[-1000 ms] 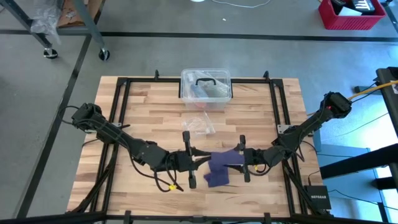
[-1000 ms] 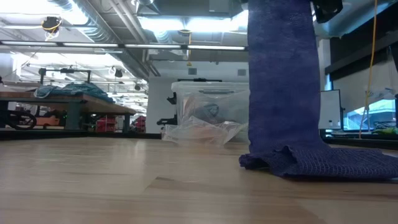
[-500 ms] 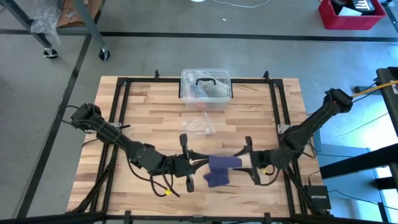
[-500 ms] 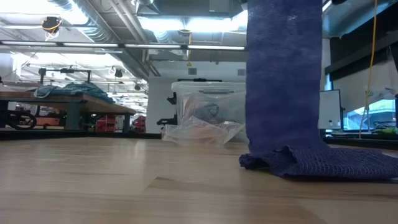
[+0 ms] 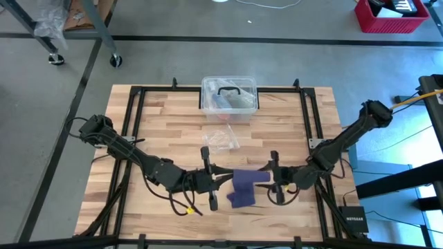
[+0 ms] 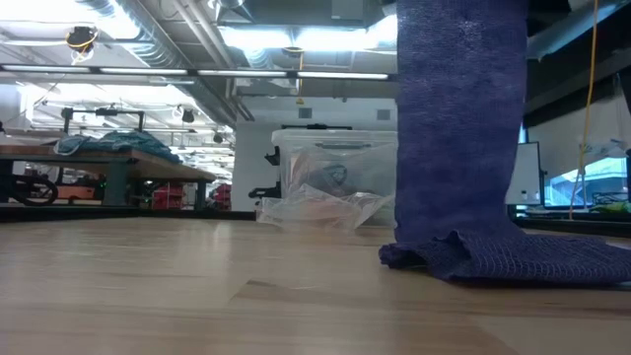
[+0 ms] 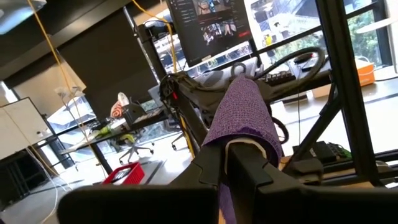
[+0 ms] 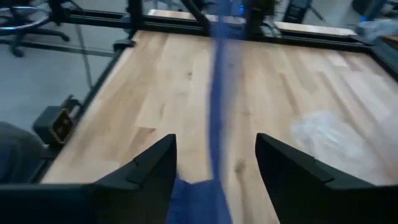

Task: Roll bandage
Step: Roll the blue bandage

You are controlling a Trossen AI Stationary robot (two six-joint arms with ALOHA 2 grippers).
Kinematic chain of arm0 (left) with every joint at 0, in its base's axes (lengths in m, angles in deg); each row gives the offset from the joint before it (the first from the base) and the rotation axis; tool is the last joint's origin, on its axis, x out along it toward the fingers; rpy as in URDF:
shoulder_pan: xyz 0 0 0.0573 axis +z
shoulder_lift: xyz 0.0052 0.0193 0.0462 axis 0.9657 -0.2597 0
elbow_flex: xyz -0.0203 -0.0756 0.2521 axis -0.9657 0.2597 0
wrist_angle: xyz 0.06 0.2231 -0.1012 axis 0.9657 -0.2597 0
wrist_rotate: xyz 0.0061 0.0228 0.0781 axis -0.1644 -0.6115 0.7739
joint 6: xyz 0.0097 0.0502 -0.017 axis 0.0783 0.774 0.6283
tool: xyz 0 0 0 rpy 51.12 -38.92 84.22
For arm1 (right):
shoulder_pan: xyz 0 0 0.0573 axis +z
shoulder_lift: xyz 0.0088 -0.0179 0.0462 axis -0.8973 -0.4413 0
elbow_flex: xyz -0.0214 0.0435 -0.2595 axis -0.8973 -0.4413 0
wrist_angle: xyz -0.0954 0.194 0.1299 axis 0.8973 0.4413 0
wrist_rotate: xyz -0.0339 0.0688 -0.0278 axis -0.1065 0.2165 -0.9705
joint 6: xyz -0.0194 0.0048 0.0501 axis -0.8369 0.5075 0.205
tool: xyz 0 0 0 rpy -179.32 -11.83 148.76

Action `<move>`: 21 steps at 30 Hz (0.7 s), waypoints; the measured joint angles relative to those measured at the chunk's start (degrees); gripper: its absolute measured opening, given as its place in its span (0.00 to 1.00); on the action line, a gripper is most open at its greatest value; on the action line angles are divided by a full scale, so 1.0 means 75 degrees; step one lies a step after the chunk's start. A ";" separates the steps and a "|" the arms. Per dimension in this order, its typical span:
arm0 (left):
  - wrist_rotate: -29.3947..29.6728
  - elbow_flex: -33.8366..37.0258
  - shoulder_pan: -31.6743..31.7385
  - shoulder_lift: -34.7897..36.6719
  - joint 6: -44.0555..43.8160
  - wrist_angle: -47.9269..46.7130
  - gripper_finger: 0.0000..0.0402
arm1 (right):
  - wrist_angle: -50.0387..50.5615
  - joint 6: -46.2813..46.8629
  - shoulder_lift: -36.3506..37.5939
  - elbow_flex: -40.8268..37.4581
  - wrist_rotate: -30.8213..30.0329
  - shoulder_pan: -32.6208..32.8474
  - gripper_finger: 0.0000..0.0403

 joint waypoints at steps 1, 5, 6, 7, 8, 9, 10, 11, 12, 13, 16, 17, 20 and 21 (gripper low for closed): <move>0.0000 0.0000 0.0000 0.0000 -0.0013 0.0000 0.01 | -0.0113 -0.0092 -0.0099 0.0000 -0.0055 -0.0038 0.55; -0.0003 -0.0003 -0.0003 0.0000 -0.0030 0.0003 0.02 | -0.0658 -0.0393 -0.0522 -0.0003 -0.0719 -0.0152 0.55; -0.0003 -0.0001 -0.0006 0.0000 -0.0031 0.0004 0.02 | -0.0793 -0.0511 -0.0646 -0.0003 -0.0868 -0.0152 0.54; -0.0007 -0.0003 -0.0006 0.0000 -0.0032 0.0005 0.02 | -0.0947 -0.0653 -0.0774 -0.0003 -0.1022 -0.0142 0.54; -0.0022 -0.0003 -0.0006 0.0000 -0.0034 0.0006 0.02 | -0.1072 -0.0786 -0.0876 -0.0005 -0.1153 -0.0137 0.53; -0.0060 -0.0003 -0.0006 0.0001 -0.0035 0.0003 0.02 | -0.1219 -0.0931 -0.0958 -0.0009 -0.1245 -0.0132 0.51; -0.0095 -0.0003 -0.0006 0.0000 -0.0035 0.0001 0.02 | -0.1401 -0.1074 -0.1026 -0.0009 -0.1296 -0.0132 0.49; -0.0138 -0.0003 -0.0006 0.0003 -0.0038 -0.0002 0.02 | -0.1567 -0.1152 -0.1090 -0.0009 -0.1369 -0.0141 0.46; -0.0194 -0.0003 -0.0006 0.0001 -0.0045 0.0000 0.02 | -0.1696 -0.1270 -0.1168 -0.0011 -0.1439 -0.0144 0.42; -0.0242 -0.0003 -0.0006 0.0000 -0.0093 -0.0001 0.02 | -0.1877 -0.1331 -0.1229 -0.0055 -0.1485 -0.0144 0.38; -0.0317 -0.0003 -0.0006 0.0001 -0.0117 -0.0002 0.02 | -0.2322 -0.1496 -0.1289 -0.0267 -0.1427 -0.0138 0.25; -0.0318 -0.0003 -0.0006 0.0000 -0.0116 -0.0005 0.02 | -0.2488 -0.1505 -0.1289 -0.0347 -0.1393 -0.0138 0.19; -0.0318 -0.0003 -0.0006 0.0000 -0.0111 -0.0005 0.01 | -0.2736 -0.1717 -0.1300 -0.0555 -0.1317 -0.0138 0.04; -0.0318 -0.0003 -0.0006 0.0002 -0.0083 -0.0008 0.01 | -0.2737 -0.1797 -0.1301 -0.0562 -0.1221 -0.0138 0.03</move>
